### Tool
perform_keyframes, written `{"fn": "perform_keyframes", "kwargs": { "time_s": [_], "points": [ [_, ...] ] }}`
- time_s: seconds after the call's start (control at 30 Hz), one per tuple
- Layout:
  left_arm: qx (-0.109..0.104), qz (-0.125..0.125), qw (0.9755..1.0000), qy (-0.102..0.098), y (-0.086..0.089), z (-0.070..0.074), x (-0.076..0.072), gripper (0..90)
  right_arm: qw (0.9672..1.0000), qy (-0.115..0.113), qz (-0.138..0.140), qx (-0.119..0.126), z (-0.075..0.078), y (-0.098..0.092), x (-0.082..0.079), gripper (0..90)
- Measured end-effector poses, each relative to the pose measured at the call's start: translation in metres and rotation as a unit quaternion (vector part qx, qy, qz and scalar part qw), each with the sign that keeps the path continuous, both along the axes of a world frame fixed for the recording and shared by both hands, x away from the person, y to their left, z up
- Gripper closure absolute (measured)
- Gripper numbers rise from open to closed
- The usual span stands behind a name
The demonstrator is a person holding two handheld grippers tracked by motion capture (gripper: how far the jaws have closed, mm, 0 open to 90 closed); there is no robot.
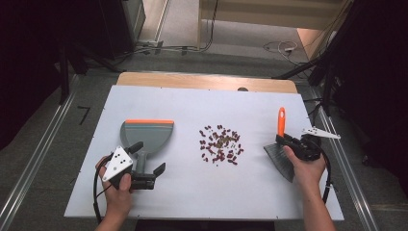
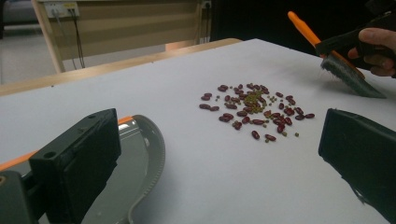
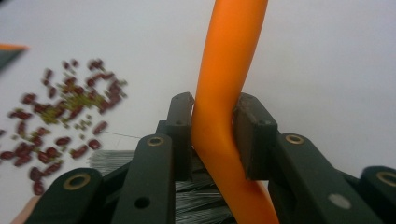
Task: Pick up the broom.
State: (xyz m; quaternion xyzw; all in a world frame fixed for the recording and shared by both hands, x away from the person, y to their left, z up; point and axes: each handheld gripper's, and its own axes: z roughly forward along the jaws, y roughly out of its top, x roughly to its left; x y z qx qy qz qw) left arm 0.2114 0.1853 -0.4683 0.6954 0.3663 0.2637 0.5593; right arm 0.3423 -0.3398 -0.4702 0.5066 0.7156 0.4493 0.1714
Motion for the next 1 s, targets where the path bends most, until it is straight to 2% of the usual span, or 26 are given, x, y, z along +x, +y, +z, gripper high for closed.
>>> {"fn": "perform_keyframes", "kwargs": {
  "time_s": [0.13, 0.17, 0.23, 0.27, 0.3, 0.33, 0.43, 0.53, 0.57, 0.6, 1.0],
  "points": [
    [0.001, -0.003, 1.0, -0.004, -0.002, 0.002, -0.001, 0.0, 0.9992, -0.035, -0.012, 0.017, 0.003, -0.002, -0.007, 68.1],
    [0.001, -0.004, 1.0, -0.005, -0.003, 0.002, -0.001, 0.0, 0.9992, -0.035, -0.012, 0.017, 0.003, -0.002, -0.007, 68.1],
    [0.001, -0.004, 1.0, -0.006, -0.003, 0.002, -0.001, 0.0, 0.9974, -0.059, -0.02, 0.036, 0.007, -0.003, -0.011, 68.3],
    [0.0, -0.004, 1.0, -0.007, -0.003, 0.003, -0.001, 0.0, 0.9974, -0.059, -0.02, 0.036, 0.007, -0.003, -0.011, 68.3],
    [0.0, -0.004, 1.0, -0.008, -0.004, 0.003, -0.001, 0.0, 0.9954, -0.08, -0.016, 0.05, 0.009, -0.005, -0.014, 68.5],
    [0.002, -0.006, 0.9999, -0.009, -0.004, 0.004, -0.001, 0.0, 0.9943, -0.088, -0.012, 0.059, 0.01, -0.005, -0.015, 68.6],
    [0.0, -0.007, 0.9999, -0.011, -0.005, 0.004, -0.001, 0.0, 0.9926, -0.098, -0.004, 0.071, 0.012, -0.006, -0.016, 68.7],
    [0.002, -0.01, 0.9999, -0.013, -0.008, 0.005, -0.001, 0.0, 0.9888, -0.116, -0.004, 0.094, 0.015, -0.008, -0.019, 68.9],
    [0.002, -0.01, 0.9999, -0.013, -0.008, 0.005, -0.001, 0.0, 0.9888, -0.116, -0.004, 0.094, 0.015, -0.008, -0.019, 68.9],
    [0.002, -0.01, 0.9999, -0.013, -0.008, 0.005, 0.0, 0.0, 0.9869, -0.125, -0.003, 0.102, 0.017, -0.008, -0.021, 69.0],
    [-0.008, -0.023, 0.9996, -0.014, -0.018, 0.008, 0.002, 0.0, 0.9813, -0.161, 0.014, 0.104, 0.038, 0.006, -0.029, 69.0]
  ]
}}
